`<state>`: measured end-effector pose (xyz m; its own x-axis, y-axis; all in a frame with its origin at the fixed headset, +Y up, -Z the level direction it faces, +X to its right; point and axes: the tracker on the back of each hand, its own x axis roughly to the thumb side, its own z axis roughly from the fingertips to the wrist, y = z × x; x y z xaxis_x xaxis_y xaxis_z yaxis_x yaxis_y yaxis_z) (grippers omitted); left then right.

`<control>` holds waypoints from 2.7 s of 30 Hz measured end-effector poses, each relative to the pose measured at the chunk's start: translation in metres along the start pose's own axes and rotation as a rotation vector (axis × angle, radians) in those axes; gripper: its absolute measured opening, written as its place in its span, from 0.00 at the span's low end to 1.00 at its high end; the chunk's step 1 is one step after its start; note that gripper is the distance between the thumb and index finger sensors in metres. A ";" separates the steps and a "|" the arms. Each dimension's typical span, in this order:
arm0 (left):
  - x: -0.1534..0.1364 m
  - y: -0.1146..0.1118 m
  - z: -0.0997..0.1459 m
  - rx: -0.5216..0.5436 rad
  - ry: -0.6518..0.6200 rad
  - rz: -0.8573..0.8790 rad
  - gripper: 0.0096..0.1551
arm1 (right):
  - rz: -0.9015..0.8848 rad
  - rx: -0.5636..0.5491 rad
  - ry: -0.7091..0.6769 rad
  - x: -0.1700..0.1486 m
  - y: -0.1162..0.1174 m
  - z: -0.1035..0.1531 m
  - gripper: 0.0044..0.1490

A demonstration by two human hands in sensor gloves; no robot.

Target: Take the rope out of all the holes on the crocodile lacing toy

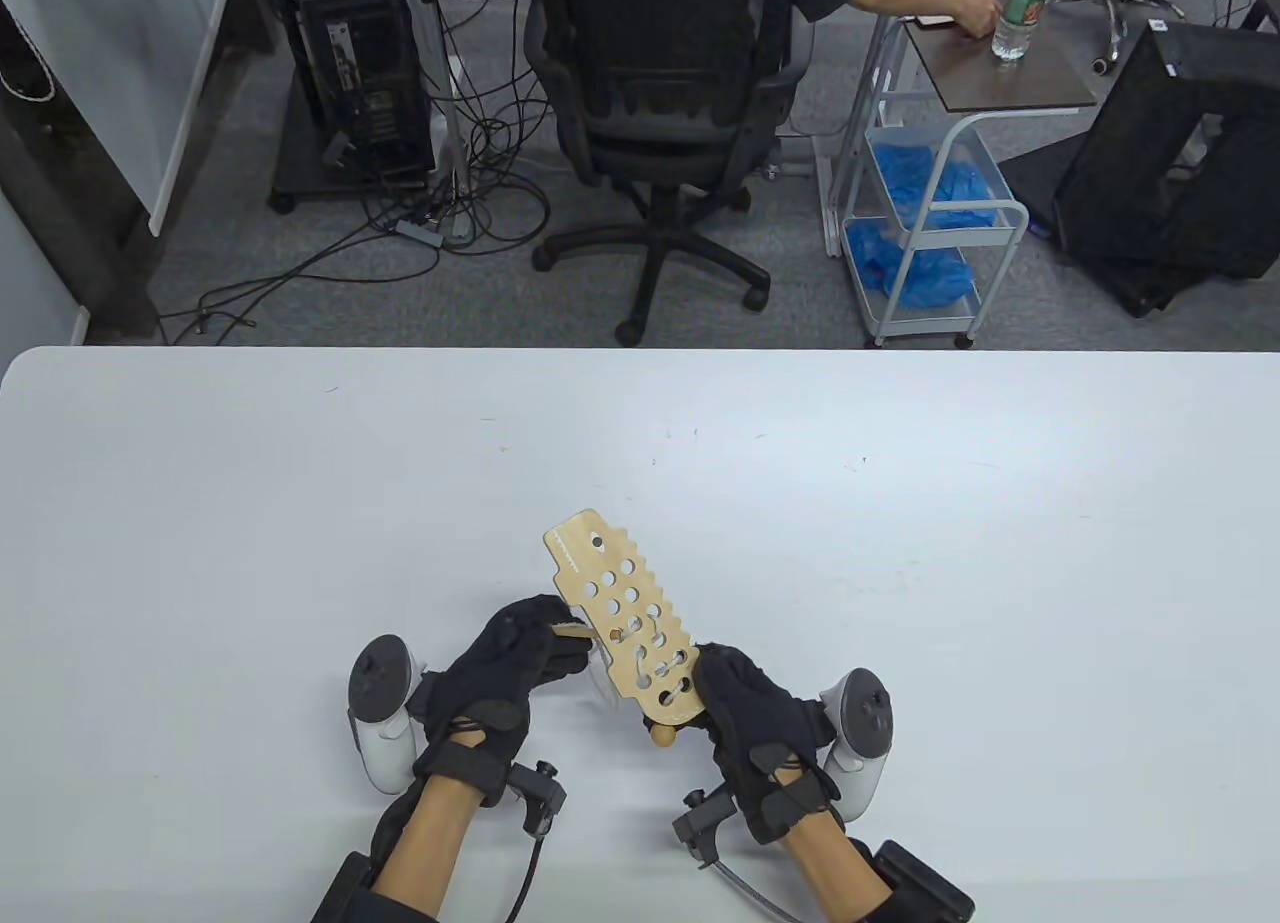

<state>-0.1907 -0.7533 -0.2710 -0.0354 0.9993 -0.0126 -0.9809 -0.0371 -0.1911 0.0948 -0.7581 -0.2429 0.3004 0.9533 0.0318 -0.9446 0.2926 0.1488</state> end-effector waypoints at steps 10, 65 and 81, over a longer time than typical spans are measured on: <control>0.003 -0.011 0.000 -0.048 -0.001 -0.082 0.22 | 0.035 0.008 0.001 0.000 0.002 0.000 0.30; -0.006 -0.030 0.002 -0.233 0.084 0.054 0.50 | 0.770 -0.085 -0.366 0.044 0.009 0.008 0.29; 0.007 -0.034 0.001 -0.204 0.049 -0.315 0.33 | 0.651 -0.190 -0.292 0.042 -0.004 0.008 0.29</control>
<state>-0.1581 -0.7447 -0.2634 0.2764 0.9605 0.0318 -0.8837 0.2670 -0.3843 0.1120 -0.7193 -0.2346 -0.3309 0.8873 0.3213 -0.9423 -0.2923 -0.1632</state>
